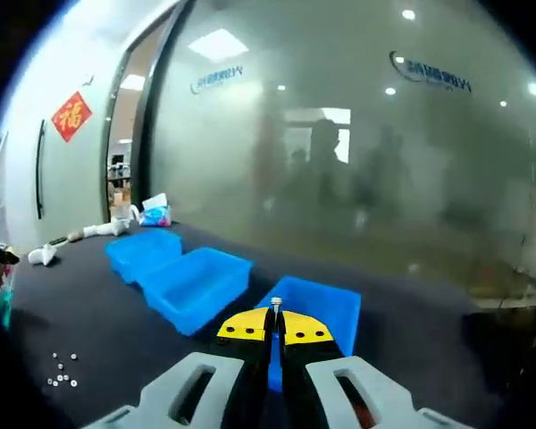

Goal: Sort the screws, nuts, and washers into the corresponding bins

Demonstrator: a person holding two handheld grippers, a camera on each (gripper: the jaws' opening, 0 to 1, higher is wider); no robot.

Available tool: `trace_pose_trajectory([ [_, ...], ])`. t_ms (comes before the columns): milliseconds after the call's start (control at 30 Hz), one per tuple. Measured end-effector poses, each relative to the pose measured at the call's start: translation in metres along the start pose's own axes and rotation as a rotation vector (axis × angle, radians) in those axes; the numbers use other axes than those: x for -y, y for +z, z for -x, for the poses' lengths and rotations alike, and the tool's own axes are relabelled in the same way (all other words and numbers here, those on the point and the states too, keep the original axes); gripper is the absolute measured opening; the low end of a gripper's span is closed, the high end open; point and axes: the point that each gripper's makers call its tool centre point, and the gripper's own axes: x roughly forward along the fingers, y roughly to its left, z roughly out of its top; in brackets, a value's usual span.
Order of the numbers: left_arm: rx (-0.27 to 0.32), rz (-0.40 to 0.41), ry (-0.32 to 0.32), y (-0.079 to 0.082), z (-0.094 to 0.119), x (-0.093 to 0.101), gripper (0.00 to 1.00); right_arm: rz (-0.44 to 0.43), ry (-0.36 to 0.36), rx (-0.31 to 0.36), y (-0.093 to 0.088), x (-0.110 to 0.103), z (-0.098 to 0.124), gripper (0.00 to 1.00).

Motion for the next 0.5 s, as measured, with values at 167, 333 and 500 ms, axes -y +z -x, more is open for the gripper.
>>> trace_pose_trajectory([
  [167, 0.0, -0.002, 0.003, 0.001, 0.0, 0.001, 0.54, -0.003, -0.011, -0.045, -0.009, 0.004, -0.017, 0.01],
  [333, 0.001, 0.0, 0.008, 0.001, 0.001, 0.001, 0.54, 0.001, -0.023, -0.077, -0.02, 0.009, -0.025, 0.01],
  [500, 0.0, 0.001, 0.009, 0.001, 0.002, 0.001, 0.54, 0.019, -0.031, -0.081, -0.023, 0.012, -0.026, 0.02],
])
